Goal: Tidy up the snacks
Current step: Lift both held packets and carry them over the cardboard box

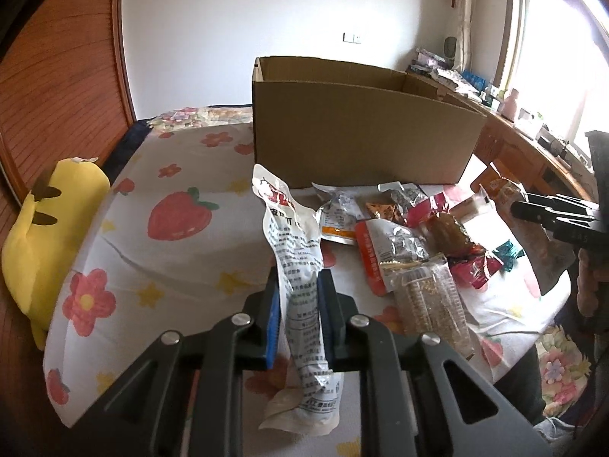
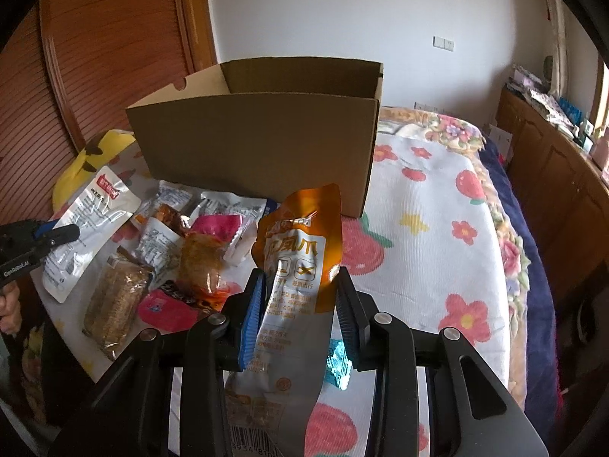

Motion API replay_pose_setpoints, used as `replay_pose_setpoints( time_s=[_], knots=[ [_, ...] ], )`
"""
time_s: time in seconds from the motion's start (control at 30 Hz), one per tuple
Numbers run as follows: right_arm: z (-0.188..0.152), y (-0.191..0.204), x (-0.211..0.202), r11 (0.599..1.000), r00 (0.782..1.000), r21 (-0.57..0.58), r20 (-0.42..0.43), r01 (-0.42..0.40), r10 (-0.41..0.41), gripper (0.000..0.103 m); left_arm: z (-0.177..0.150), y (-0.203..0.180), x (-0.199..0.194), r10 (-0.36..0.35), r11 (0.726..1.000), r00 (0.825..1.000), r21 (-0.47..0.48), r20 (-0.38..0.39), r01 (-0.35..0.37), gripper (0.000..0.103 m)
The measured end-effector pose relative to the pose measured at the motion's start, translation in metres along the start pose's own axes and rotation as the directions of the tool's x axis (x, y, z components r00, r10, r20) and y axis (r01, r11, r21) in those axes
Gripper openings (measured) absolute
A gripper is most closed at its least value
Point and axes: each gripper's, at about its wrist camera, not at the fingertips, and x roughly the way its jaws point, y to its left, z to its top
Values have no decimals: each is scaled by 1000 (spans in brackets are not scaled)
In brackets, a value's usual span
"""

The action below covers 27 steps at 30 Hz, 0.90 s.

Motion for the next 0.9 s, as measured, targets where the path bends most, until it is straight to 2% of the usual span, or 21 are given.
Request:
replay_pose_setpoints(
  time_s=[0.4,0.6,0.9],
  knots=[
    [19,5,-21,1000,998,-18,58,-12,13,35,21,-4,-29,-2,1000,996,21,86,0,15],
    [38,10,-31,998,995,-49,101,-24,29,35,48,-12,-39,-19,999,989,51,144,12,15],
    [84,16,-39,995,983,-94,174,-42,58,36,98,-19,-40,-50,996,977,86,206,32,16]
  ],
)
